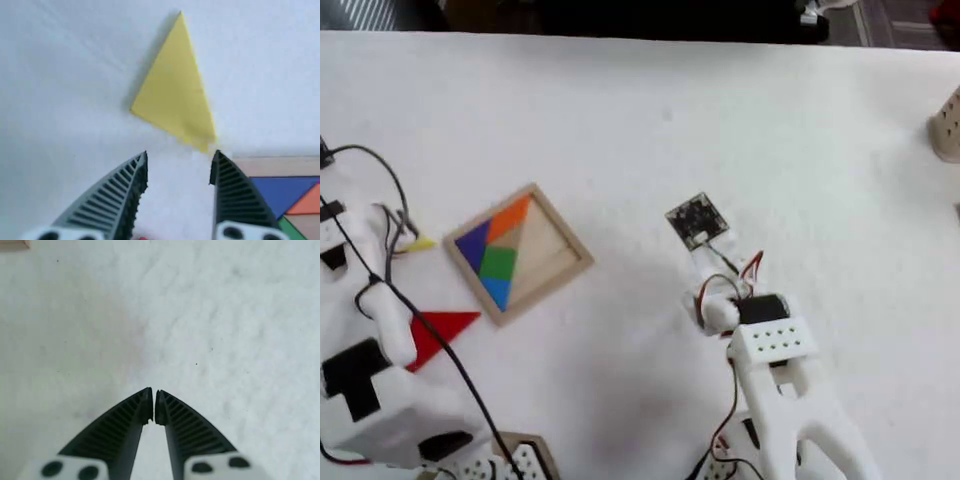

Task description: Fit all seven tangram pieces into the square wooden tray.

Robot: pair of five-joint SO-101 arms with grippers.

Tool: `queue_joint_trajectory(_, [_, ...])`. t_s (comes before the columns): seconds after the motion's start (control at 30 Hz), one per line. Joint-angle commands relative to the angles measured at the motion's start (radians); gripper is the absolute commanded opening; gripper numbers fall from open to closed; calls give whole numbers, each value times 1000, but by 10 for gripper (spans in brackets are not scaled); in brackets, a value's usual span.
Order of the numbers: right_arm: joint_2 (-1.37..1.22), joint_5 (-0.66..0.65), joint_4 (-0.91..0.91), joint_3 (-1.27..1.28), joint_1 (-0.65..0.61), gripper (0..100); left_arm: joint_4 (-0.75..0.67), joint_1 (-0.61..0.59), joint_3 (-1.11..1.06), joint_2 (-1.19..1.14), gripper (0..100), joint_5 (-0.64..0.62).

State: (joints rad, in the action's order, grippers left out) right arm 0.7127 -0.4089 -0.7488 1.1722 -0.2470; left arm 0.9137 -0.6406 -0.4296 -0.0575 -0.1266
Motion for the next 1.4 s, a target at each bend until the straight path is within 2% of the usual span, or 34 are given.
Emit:
queue_joint_trajectory(0.0, [2, -3, 21, -9, -8, 18, -40, -59, 146, -122, 225, -6])
queue_joint_trajectory(0.13, [2, -3, 25, 2, -10, 18, 20, -104, 339, -297, 229, -3])
queue_joint_trajectory(0.33, [2, -3, 25, 2, -10, 18, 215, -99, 641, -504, 229, 0])
queue_joint_trajectory(0.47, [2, -3, 25, 2, -10, 18, 305, -90, 767, -578, 233, 2])
queue_joint_trajectory(0.53, [2, -3, 25, 2, -10, 18, 348, -88, 798, -587, 269, 2])
queue_joint_trajectory(0.67, [2, -3, 38, 5, -10, 18, 425, -77, 810, -585, 410, -3])
queue_joint_trajectory(0.73, [2, -3, 38, 6, -10, 18, 427, -77, 810, -585, 430, -6])
queue_joint_trajectory(0.93, [2, -3, 38, 6, -10, 18, 382, -84, 799, -598, 380, -8])
queue_joint_trajectory(1.2, [2, -3, 38, 6, -10, 18, 302, -77, 776, -676, 377, -8])
queue_joint_trajectory(1.37, [2, -3, 38, 6, -10, 18, 307, -56, 772, -680, 356, -8])
